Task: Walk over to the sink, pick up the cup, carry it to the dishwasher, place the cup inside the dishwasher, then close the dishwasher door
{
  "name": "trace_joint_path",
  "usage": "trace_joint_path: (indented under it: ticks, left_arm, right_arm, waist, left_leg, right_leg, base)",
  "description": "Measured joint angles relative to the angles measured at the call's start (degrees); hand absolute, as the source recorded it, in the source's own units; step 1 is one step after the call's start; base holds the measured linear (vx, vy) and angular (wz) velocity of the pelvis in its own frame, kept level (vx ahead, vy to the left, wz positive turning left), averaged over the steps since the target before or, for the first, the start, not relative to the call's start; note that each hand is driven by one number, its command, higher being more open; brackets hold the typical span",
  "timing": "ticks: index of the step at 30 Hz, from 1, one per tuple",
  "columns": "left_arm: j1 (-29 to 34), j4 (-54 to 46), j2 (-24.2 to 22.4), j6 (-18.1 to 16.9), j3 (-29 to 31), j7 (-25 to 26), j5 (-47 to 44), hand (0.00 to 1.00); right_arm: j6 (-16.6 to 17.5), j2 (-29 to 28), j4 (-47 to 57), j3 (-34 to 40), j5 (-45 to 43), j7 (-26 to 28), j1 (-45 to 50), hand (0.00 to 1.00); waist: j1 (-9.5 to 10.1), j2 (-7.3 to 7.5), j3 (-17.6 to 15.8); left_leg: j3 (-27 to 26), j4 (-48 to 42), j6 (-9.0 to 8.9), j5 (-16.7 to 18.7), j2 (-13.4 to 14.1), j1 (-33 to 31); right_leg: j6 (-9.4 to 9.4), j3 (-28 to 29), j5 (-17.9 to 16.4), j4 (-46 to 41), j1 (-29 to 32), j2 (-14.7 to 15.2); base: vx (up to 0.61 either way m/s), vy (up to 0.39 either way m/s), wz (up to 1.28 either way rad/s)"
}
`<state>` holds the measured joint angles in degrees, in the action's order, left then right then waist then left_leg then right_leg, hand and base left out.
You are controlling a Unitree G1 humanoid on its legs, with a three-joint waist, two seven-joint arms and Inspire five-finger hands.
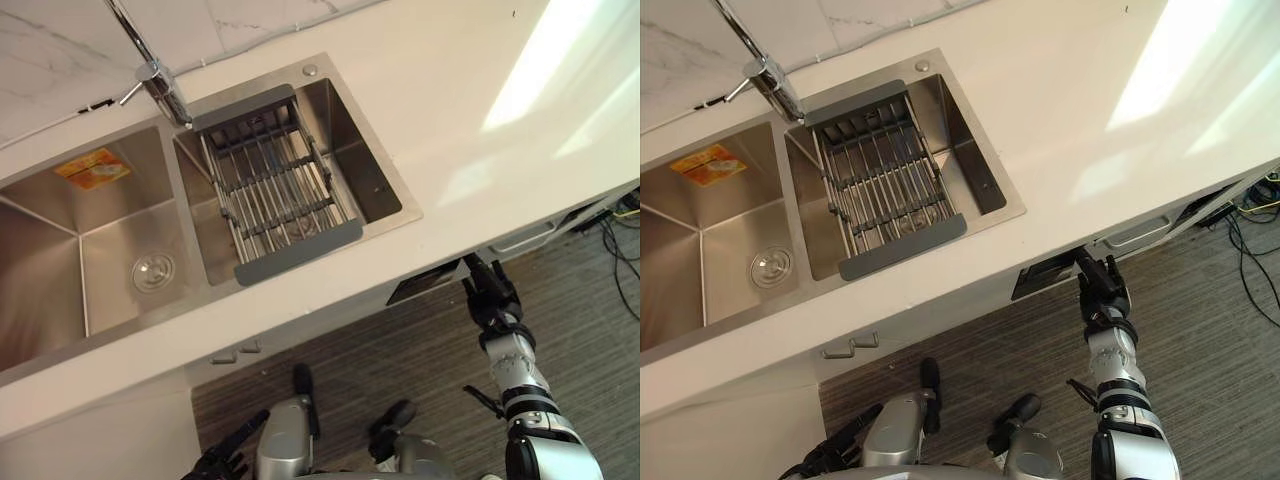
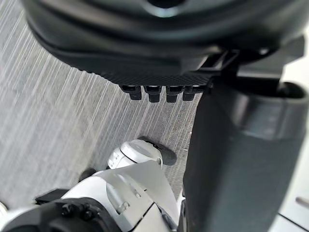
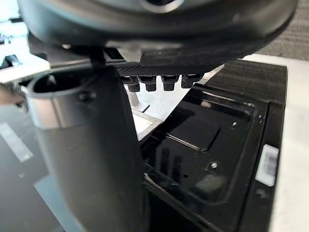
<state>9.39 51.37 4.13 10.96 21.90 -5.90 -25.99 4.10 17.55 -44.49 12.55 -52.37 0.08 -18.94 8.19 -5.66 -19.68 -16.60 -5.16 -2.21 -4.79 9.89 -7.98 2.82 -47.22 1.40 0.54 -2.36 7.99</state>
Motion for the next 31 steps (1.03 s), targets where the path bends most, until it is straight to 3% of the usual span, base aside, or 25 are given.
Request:
trace_joint_path:
  ticks: [3, 5, 8, 11, 13, 15, 16, 19, 20, 21, 23, 25, 26, 27, 30, 31]
  left_arm:
    - [1.5, -2.3, -0.9, -4.2, -2.2, 2.2, -0.3, 1.0]
    - [0.7, -2.0, -1.1, -4.5, -2.4, 5.3, -1.3, 1.0]
    - [-0.6, -2.0, -0.4, -4.2, -3.4, 8.6, -3.8, 1.0]
    - [-0.6, -2.1, -0.5, -3.3, -4.9, 5.4, -3.7, 1.0]
    - [-0.7, -2.5, 0.6, -3.4, -6.4, 3.5, -3.2, 1.0]
    - [-0.7, -2.2, 1.4, -3.9, -8.0, 1.2, -3.4, 1.0]
    - [-0.6, -2.1, 1.9, -4.1, -9.2, -1.0, -3.7, 1.0]
    - [-0.5, -1.4, 4.4, -3.7, -11.6, -5.2, -2.7, 1.0]
    - [-0.3, -0.4, 5.2, -3.0, -11.8, -5.5, -3.1, 1.0]
    - [-0.3, 0.2, 5.5, -2.7, -12.1, -5.8, -4.4, 1.0]
    - [-0.8, 0.7, 5.8, -2.0, -12.2, -5.8, -4.5, 1.0]
    - [-1.0, 1.6, 6.8, -0.5, -12.3, -6.2, -4.2, 1.0]
    - [-1.0, 2.8, 8.0, -0.1, -12.2, -6.2, -4.1, 1.0]
    - [-1.6, 5.1, 7.7, 0.1, -12.1, -5.2, -3.2, 1.0]
    - [-0.7, 5.9, 5.6, 1.4, -14.0, -5.4, -0.7, 1.0]
    - [-0.5, 5.9, 5.0, 0.7, -14.1, -4.9, 0.6, 1.0]
  right_arm:
    - [0.1, 0.0, 7.1, -3.2, 4.2, 2.2, 4.4, 1.0]
    - [-0.2, 0.4, 10.1, -6.7, 8.1, 5.0, 6.7, 1.0]
    - [-1.2, -4.5, 9.6, -10.7, 13.6, 10.4, 12.5, 1.0]
    - [-0.7, -10.2, 2.6, -10.7, 25.1, 11.3, 18.6, 1.0]
    - [0.5, -10.5, -2.5, -10.5, 33.4, 10.7, 22.2, 1.0]
    - [1.3, -10.3, -6.9, -8.1, 36.3, 10.4, 25.2, 1.0]
    - [3.8, -10.4, -7.0, -5.4, 36.3, 10.1, 26.8, 1.0]
    - [5.3, -11.0, -9.3, -1.7, 36.9, 10.0, 29.1, 1.0]
    - [5.3, -11.3, -10.7, -1.0, 37.0, 10.0, 29.8, 1.0]
    - [5.0, -12.3, -11.8, -0.6, 37.0, 10.4, 30.4, 1.0]
    - [5.1, -13.8, -12.0, 1.6, 35.7, 11.5, 30.4, 1.0]
    - [5.1, -13.8, -11.9, 1.7, 36.0, 11.4, 30.3, 1.0]
    - [5.2, -14.9, -12.3, 2.0, 37.4, 10.8, 30.8, 1.0]
    - [4.9, -14.3, -13.3, 3.0, 38.5, 10.6, 29.7, 1.0]
    - [2.1, -11.2, -14.7, 2.8, 40.5, 8.3, 28.3, 1.0]
    - [0.6, -10.9, -15.1, 2.7, 40.5, 7.7, 28.1, 1.0]
  waist:
    - [0.0, 0.08, 0.0]
    - [-0.1, 0.65, 0.0]
    - [-0.35, 3.81, 1.2]
    - [-1.0, 6.59, 2.9]
    - [-1.53, 7.81, 3.9]
    - [-3.14, 8.02, 5.2]
    - [-4.08, 8.61, 5.6]
    - [-5.55, 10.64, 7.2]
    - [-6.73, 10.21, 7.3]
    - [-7.44, 9.7, 7.4]
    - [-8.38, 8.41, 7.2]
    - [-8.88, 8.15, 7.4]
    - [-8.97, 9.95, 8.2]
    - [-8.54, 8.36, 8.3]
    - [-8.62, 4.02, 10.3]
    - [-8.51, 3.79, 10.5]
  left_leg:
    - [-0.3, 1.0, -0.24, -0.1, 0.2, 0.3]
    - [-0.5, 1.1, -0.27, -0.1, 0.3, 0.4]
    - [-0.6, 2.3, -0.56, -0.1, -0.2, 0.7]
    - [-0.7, 3.5, -1.17, 0.7, -2.5, 2.7]
    - [-1.0, 3.8, -0.71, 2.5, -4.3, 3.9]
    - [-0.6, 4.3, -0.56, 4.2, -5.7, 5.0]
    - [-0.6, 4.3, -0.53, 4.7, -6.6, 6.0]
    - [1.8, 3.7, 0.07, 6.7, -7.7, 9.6]
    - [3.3, 3.6, 0.12, 7.2, -6.8, 10.5]
    - [5.5, 3.3, 0.15, 8.0, -5.2, 10.8]
    - [8.2, 3.2, -0.56, 8.5, -2.9, 11.0]
    - [10.2, 3.1, -1.79, 8.5, -1.9, 11.5]
    - [11.2, 3.1, -3.1, 8.9, -3.3, 12.3]
    - [11.5, 3.0, -4.61, 9.5, -2.1, 13.7]
    - [6.0, 2.9, -4.98, 9.2, 0.9, 13.5]
    - [5.4, 3.0, -4.88, 9.1, 1.2, 13.8]
  right_leg:
    - [-0.02, 0.3, -0.3, -1.1, 0.8, 0.1]
    - [0.0, 0.6, -0.9, -2.0, 1.3, 0.3]
    - [0.63, 1.1, -3.7, -6.6, 2.9, 2.2]
    - [2.15, 1.4, -7.3, -13.5, 3.6, 6.8]
    - [3.56, 2.2, -9.2, -18.0, 3.7, 10.0]
    - [3.95, 7.0, -9.6, -24.3, 5.4, 13.2]
    - [4.03, 11.2, -9.4, -29.1, 6.9, 15.1]
    - [2.99, 23.2, -4.1, -44.0, 12.4, 17.6]
    - [3.43, 25.6, -4.4, -47.7, 13.9, 17.1]
    - [3.99, 27.1, -10.3, -46.4, 14.9, 13.8]
    - [3.31, 28.7, -13.4, -39.5, 17.2, 8.6]
    - [3.31, 31.0, -12.0, -28.3, 17.9, 5.9]
    - [3.01, 32.3, -2.4, -20.9, 17.4, 6.5]
    - [2.25, 31.5, -3.1, -21.6, 15.9, 5.9]
    - [1.49, 27.6, -1.9, -13.6, 10.6, 2.0]
    - [1.42, 26.8, -1.5, -12.0, 9.1, 1.2]
  base:
    - [-0.01, 0.069, -0.05]
    - [0.02, 0.062, -0.04]
    - [0.07, 0.062, 0.03]
    - [0.18, 0.078, 0.1]
    - [0.21, 0.108, 0.09]
    - [0.17, 0.133, 0.15]
    - [0.19, 0.163, 0.17]
    - [0.26, 0.106, 0.3]
    - [0.27, -0.058, 0.73]
    - [0.28, -0.114, 0.87]
    - [0.21, -0.132, 0.77]
    - [0.2, -0.162, 0.76]
    - [0.26, -0.234, 0.68]
    - [0.25, -0.228, 0.58]
    - [0.24, -0.153, 0.39]
    - [0.08, -0.038, 0.28]
